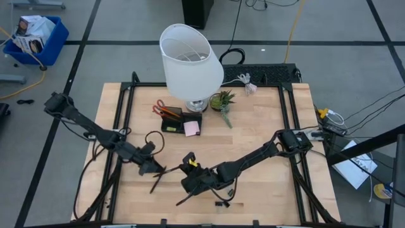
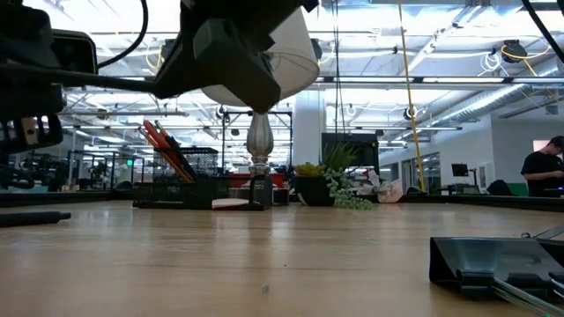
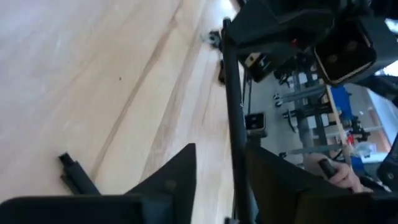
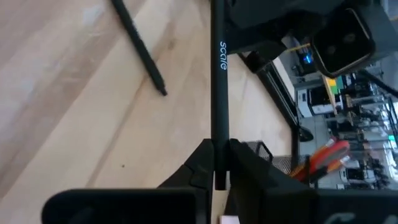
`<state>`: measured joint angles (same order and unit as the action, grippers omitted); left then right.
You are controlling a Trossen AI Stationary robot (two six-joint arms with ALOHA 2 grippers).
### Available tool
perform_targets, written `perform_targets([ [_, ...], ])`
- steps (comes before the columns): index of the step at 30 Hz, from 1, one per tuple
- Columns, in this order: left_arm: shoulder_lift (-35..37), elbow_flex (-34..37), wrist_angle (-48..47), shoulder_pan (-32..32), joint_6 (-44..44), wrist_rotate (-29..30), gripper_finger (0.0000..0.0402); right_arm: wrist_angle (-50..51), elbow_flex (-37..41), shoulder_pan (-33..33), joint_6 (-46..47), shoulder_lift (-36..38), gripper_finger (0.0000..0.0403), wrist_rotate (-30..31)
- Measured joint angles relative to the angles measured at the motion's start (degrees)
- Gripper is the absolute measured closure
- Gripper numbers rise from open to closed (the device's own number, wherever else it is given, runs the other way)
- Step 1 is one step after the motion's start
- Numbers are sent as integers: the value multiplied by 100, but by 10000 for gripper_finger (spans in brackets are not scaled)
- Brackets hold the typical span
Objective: Pick and place office supplies into organizer
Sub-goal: Put the black pen into the black desk organizer
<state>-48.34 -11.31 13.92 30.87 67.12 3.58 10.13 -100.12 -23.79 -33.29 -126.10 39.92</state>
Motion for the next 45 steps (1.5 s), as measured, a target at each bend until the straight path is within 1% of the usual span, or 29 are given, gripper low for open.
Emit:
perform_targets([
  [2,-101,0,22,1,54,-66,240,-22,-1,17,-37,-37,377,-124],
  [7,-341,0,109,0,146,-123,203,0,-1,22,-55,-44,374,-124],
  [10,-485,0,287,0,219,-137,194,-50,-1,22,-55,-44,376,-118],
  [13,-613,0,537,0,213,-193,195,-92,-2,25,-79,-44,377,-101],
  [16,-744,0,724,0,161,-281,208,-89,-2,52,-32,-44,374,-104],
  [19,-901,0,728,0,182,-385,232,-95,-2,85,-39,-44,375,-104],
  [24,-1111,0,755,0,180,-435,299,-68,-2,96,-68,-50,376,-118],
  [28,-1125,0,760,-4,145,-393,355,-55,-2,96,-130,-50,370,-116],
  [30,-1119,-11,814,-2,31,-398,375,-30,-2,100,-132,-50,371,-110],
  [34,-1125,-2,1001,13,-143,-433,377,-44,-2,94,-110,-50,372,-103],
  [38,-1127,2,1085,15,-216,-450,361,-48,-2,90,546,-50,353,-51],
  [40,-1126,0,1141,50,-313,-387,359,-30,-2,92,892,-31,336,226],
  [43,-1125,0,1155,76,-469,-326,377,104,-7,51,1036,73,308,704],
  [45,-1119,-2,1186,76,-598,-330,377,211,-7,11,1143,162,290,852],
])
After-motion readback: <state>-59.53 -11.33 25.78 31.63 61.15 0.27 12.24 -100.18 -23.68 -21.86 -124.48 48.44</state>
